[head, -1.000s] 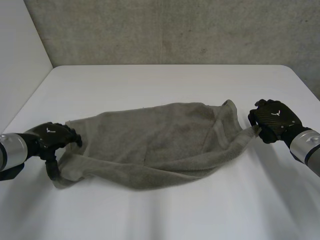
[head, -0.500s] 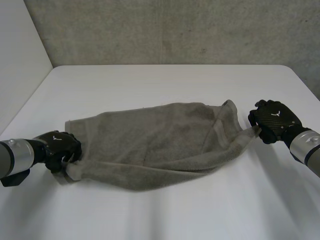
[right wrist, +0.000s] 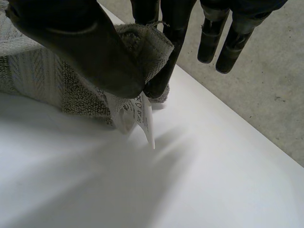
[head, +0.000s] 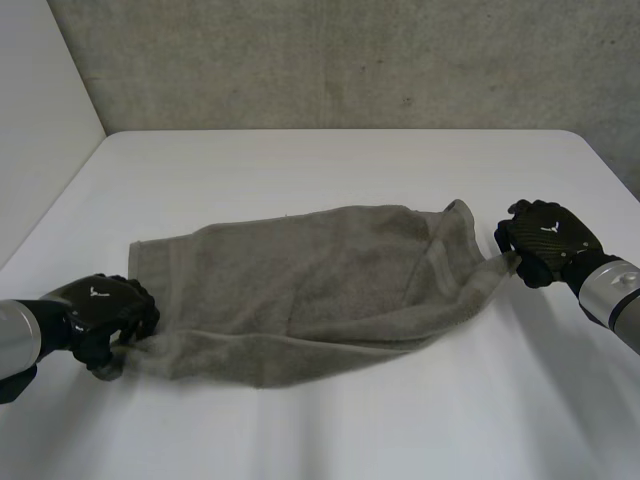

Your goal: Fold the towel.

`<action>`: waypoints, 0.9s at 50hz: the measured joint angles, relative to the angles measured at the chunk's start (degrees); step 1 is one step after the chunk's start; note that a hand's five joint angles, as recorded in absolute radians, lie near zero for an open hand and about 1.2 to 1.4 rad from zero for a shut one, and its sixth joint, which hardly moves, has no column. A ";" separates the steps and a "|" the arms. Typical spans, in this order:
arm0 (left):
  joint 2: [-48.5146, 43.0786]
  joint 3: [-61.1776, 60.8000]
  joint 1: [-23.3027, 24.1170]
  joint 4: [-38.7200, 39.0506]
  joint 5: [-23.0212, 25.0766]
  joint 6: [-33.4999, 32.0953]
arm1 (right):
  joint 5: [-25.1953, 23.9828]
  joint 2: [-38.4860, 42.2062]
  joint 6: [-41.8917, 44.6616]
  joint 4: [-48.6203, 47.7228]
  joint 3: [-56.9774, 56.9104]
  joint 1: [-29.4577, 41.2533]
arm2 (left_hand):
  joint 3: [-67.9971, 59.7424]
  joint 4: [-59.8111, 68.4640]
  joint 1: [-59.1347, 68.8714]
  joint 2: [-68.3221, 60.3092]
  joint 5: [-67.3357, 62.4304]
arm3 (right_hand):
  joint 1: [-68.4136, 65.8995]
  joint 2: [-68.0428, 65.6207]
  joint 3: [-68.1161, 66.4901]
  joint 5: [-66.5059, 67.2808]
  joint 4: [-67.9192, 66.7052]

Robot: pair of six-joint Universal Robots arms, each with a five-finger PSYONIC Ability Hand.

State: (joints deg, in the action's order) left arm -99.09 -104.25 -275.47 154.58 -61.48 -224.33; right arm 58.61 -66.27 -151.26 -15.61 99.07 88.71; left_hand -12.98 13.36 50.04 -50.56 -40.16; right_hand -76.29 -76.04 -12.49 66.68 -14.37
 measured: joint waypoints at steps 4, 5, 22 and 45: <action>0.08 -1.24 -0.64 -0.39 1.36 -0.85 | 0.02 -0.04 0.00 0.02 0.11 0.05 | 0.00 0.00 0.00 0.01 0.04 | 0.00 0.00 0.00 0.00 0.00; 0.01 -1.41 -0.70 -0.45 1.56 -0.96 | 0.04 -0.05 0.00 0.03 0.15 0.07 | 0.00 0.00 0.00 0.01 0.02 | 0.00 0.00 0.00 0.00 0.00; -3.02 -2.53 0.46 -0.50 2.21 -1.08 | 0.10 -0.18 0.00 0.05 0.50 0.25 | 0.00 0.00 -22.23 22.71 23.76 | 0.00 0.00 0.00 0.00 0.00; -2.00 -2.18 2.85 -0.35 1.96 -0.29 | 0.01 -0.02 0.08 0.05 0.59 1.25 | 0.00 0.00 -25.79 27.13 29.49 | 0.00 0.00 0.00 0.00 0.00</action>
State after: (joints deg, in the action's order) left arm -101.08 -106.43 -272.62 154.23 -59.52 -224.62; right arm 58.62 -66.29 -151.18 -15.56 99.66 89.97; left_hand -12.98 13.36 24.25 -23.42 -10.67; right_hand -76.29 -76.04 -12.49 66.68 -14.37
